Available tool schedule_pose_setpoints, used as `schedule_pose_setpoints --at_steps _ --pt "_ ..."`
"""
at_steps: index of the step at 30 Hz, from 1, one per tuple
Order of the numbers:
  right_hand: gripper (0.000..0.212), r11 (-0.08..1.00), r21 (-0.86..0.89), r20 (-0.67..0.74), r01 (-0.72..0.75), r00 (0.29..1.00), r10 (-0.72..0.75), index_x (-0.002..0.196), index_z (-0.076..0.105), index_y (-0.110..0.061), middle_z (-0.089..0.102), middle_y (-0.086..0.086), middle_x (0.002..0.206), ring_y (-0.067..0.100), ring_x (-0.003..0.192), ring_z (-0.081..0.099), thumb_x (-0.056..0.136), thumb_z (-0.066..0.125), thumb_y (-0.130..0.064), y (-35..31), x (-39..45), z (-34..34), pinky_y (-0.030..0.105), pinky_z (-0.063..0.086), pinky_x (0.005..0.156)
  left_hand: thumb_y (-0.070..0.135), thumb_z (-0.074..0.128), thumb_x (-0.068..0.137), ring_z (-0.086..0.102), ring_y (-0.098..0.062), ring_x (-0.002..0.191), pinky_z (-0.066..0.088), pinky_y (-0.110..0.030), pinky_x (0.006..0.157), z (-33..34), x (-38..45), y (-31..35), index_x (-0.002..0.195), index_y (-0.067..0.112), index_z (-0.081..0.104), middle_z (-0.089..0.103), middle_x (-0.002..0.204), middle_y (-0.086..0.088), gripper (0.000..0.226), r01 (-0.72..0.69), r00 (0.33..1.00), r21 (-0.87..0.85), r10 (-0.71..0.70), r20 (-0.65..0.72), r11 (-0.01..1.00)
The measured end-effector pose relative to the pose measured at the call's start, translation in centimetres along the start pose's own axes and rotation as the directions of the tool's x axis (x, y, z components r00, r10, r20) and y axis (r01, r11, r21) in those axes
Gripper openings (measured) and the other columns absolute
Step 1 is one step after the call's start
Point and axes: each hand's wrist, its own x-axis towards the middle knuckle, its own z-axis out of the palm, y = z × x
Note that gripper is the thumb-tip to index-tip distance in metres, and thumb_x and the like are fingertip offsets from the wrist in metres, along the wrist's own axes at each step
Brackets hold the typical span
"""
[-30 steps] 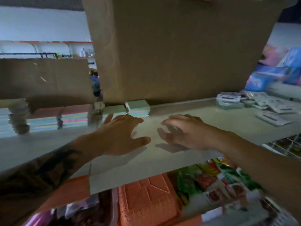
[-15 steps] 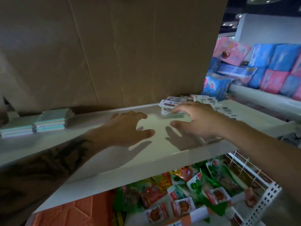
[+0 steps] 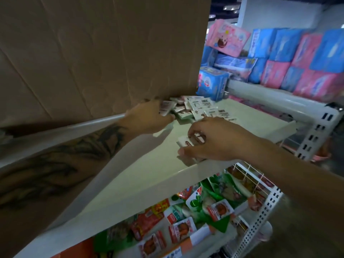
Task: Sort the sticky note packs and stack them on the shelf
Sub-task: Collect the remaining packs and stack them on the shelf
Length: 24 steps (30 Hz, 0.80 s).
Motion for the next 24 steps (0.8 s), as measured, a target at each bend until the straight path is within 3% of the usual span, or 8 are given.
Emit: schedule_pose_setpoints --at_steps 7,12,14,19,21,24 --pt "0.059 0.997 0.056 -0.042 -0.043 0.998 0.046 0.121 0.067 -0.033 0.060 -0.005 0.116 0.016 0.099 0.058 0.074 0.069 -0.069 -1.3 0.0 0.0 0.039 0.055 0.084 0.065 0.053 0.085 0.056 -0.026 0.117 0.048 -0.056 0.101 0.2 0.7 -0.2 0.131 0.032 0.049 0.058 0.132 -0.002 0.057 0.010 1.000 -0.022 -0.010 -0.014 1.000" --pt "0.055 0.994 0.103 -0.068 -0.026 0.997 0.033 0.122 0.069 -0.031 0.058 -0.005 0.114 0.017 0.101 0.057 0.075 0.075 -0.058 -2.3 -0.1 -0.1 0.037 0.053 0.083 0.049 0.061 0.092 0.053 -0.036 0.126 0.037 -0.052 0.108 -0.8 -1.5 -0.4 0.147 0.035 0.039 0.047 0.143 -0.007 0.060 0.002 0.994 -0.013 -0.003 -0.107 1.000" --pt "0.053 0.992 0.126 -0.094 0.014 0.996 -0.002 0.118 0.071 -0.031 0.058 -0.008 0.107 0.014 0.096 0.058 0.073 0.074 -0.059 -2.7 0.1 -0.3 0.033 0.049 0.075 0.047 0.061 0.090 0.054 -0.037 0.123 0.038 -0.051 0.107 -1.7 -3.1 -1.2 0.144 0.037 0.040 0.050 0.138 -0.007 0.060 -0.007 0.989 -0.025 0.004 -0.150 1.000" --pt "0.032 0.969 0.165 -0.219 0.182 0.965 -0.144 0.076 0.066 -0.030 0.060 -0.010 0.079 0.013 0.073 0.059 0.065 0.067 -0.059 -5.9 1.0 -0.5 0.032 0.045 0.059 0.042 0.060 0.092 0.054 -0.029 0.117 0.040 -0.048 0.105 -4.4 -9.7 -4.2 0.139 0.035 0.044 0.052 0.131 -0.003 0.050 0.060 0.975 -0.027 -0.065 -0.214 0.998" --pt "0.035 0.948 0.181 -0.235 0.261 0.948 -0.216 0.082 0.071 -0.025 0.064 -0.008 0.081 0.014 0.074 0.061 0.067 0.070 -0.057 -8.6 1.4 -0.5 0.034 0.051 0.064 0.041 0.060 0.093 0.054 -0.029 0.112 0.043 -0.049 0.103 -5.2 -13.1 -6.0 0.138 0.032 0.046 0.053 0.126 -0.004 0.047 0.117 0.968 -0.030 -0.121 -0.222 0.993" --pt "0.034 0.914 0.200 -0.210 0.353 0.927 -0.312 0.085 0.071 -0.031 0.060 -0.012 0.086 0.012 0.080 0.062 0.067 0.071 -0.060 -13.7 1.5 -0.4 0.035 0.054 0.068 0.043 0.060 0.088 0.056 -0.026 0.112 0.044 -0.049 0.102 -6.6 -18.4 -9.4 0.134 0.038 0.047 0.053 0.128 -0.001 0.048 0.175 0.950 -0.037 -0.179 -0.256 0.984"
